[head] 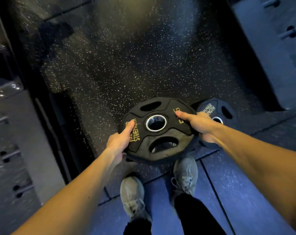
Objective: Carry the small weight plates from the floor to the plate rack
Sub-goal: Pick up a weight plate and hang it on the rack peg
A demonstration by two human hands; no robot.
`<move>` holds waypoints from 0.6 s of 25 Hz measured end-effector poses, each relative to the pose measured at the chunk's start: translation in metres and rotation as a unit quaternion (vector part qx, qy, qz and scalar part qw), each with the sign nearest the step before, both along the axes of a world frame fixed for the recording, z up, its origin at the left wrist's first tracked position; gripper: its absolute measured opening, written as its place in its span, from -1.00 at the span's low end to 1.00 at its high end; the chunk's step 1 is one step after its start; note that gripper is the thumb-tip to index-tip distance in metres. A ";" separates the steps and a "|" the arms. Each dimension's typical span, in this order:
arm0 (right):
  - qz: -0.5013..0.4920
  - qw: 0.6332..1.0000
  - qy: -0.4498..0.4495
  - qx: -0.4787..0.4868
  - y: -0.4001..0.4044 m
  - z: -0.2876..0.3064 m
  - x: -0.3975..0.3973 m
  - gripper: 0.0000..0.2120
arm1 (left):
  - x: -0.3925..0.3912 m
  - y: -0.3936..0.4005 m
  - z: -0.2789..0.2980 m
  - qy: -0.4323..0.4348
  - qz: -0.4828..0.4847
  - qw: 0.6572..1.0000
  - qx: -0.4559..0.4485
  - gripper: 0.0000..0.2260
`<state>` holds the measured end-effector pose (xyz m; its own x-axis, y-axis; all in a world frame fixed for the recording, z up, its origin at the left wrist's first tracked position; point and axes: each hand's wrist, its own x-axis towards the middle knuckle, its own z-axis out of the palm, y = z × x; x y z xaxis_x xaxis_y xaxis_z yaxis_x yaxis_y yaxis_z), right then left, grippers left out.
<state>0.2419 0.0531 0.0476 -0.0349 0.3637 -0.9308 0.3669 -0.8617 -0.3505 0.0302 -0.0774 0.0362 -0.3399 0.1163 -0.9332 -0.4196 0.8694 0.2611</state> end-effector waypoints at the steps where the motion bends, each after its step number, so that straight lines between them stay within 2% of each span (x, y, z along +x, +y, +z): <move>1: -0.012 1.000 0.003 -0.011 -0.017 0.029 0.007 -0.25 | 0.004 -0.014 0.031 0.006 -0.002 1.000 0.005 -0.12; 2: -0.031 0.999 0.009 -0.019 -0.035 0.062 0.013 -0.28 | 0.008 -0.030 0.064 0.014 -0.014 1.000 0.011 -0.10; 5: -0.072 0.995 0.051 -0.042 -0.089 0.162 0.032 -0.55 | 0.018 -0.076 0.165 0.040 -0.071 0.996 0.030 -0.16; 8: -0.078 0.993 0.066 -0.065 -0.148 0.275 0.052 -0.65 | 0.027 -0.119 0.280 0.058 -0.178 0.982 0.028 -0.27; 12: -0.074 0.993 0.070 -0.060 -0.221 0.384 0.072 -0.61 | 0.036 -0.179 0.393 0.038 -0.173 0.981 0.081 -0.50; 15: -0.054 0.992 0.106 -0.044 -0.268 0.436 0.082 -0.63 | 0.046 -0.235 0.447 0.020 -0.141 0.985 0.096 -0.44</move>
<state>0.3237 -0.2153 0.4837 -0.1990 0.2940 -0.9349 0.1967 -0.9225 -0.3320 0.0759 -0.3125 0.4836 -0.3041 0.3842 -0.8717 -0.1541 0.8832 0.4430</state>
